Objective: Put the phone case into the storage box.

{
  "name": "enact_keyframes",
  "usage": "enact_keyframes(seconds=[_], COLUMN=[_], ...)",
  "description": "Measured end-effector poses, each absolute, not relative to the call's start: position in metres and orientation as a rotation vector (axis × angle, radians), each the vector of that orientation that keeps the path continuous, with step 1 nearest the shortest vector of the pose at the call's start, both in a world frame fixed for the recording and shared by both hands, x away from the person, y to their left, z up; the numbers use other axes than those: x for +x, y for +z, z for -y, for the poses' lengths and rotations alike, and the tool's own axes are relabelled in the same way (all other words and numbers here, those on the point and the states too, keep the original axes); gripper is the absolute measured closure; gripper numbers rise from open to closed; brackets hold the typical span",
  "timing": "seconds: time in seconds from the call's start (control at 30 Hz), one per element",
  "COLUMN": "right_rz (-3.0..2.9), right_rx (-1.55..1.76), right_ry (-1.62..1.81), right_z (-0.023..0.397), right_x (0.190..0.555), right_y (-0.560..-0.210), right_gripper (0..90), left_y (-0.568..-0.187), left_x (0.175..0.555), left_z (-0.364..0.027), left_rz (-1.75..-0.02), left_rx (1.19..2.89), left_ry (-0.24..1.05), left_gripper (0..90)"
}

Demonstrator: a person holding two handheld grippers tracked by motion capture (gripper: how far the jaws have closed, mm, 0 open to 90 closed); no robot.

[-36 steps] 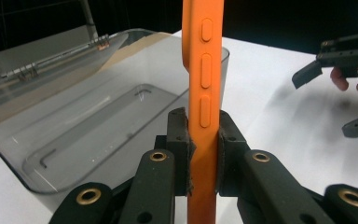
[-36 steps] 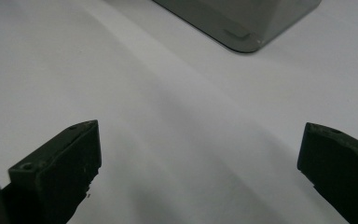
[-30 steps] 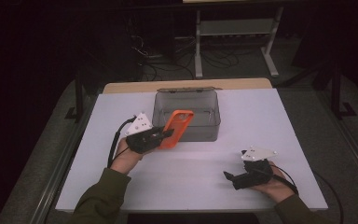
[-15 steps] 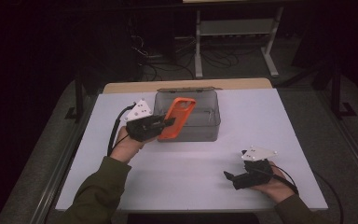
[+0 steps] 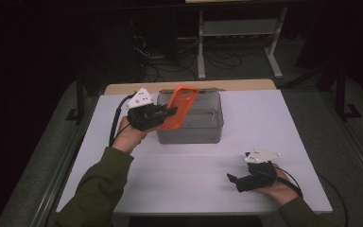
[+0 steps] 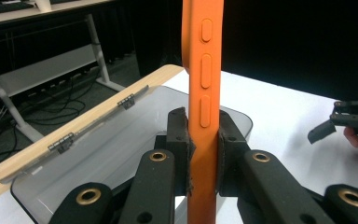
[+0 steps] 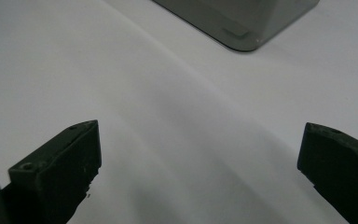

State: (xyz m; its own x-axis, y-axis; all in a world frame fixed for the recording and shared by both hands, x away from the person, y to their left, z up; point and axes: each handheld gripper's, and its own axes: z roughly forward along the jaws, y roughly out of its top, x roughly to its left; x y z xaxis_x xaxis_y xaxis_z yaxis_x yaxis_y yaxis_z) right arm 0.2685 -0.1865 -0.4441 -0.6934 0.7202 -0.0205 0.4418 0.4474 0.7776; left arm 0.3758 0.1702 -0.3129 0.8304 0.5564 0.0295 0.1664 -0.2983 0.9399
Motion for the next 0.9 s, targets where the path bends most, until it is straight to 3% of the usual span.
enact_keyframes(seconds=[0.9], right_rz=[-2.347], right_rx=[0.993], right_ry=[1.114], right_z=[0.188], right_x=[0.268], right_y=[-0.444], right_gripper=[0.0], left_y=[-0.308], left_x=[0.418], left_z=[-0.162], left_rz=[-0.63], left_rx=[1.887], left_ry=[0.418], left_gripper=[79.0])
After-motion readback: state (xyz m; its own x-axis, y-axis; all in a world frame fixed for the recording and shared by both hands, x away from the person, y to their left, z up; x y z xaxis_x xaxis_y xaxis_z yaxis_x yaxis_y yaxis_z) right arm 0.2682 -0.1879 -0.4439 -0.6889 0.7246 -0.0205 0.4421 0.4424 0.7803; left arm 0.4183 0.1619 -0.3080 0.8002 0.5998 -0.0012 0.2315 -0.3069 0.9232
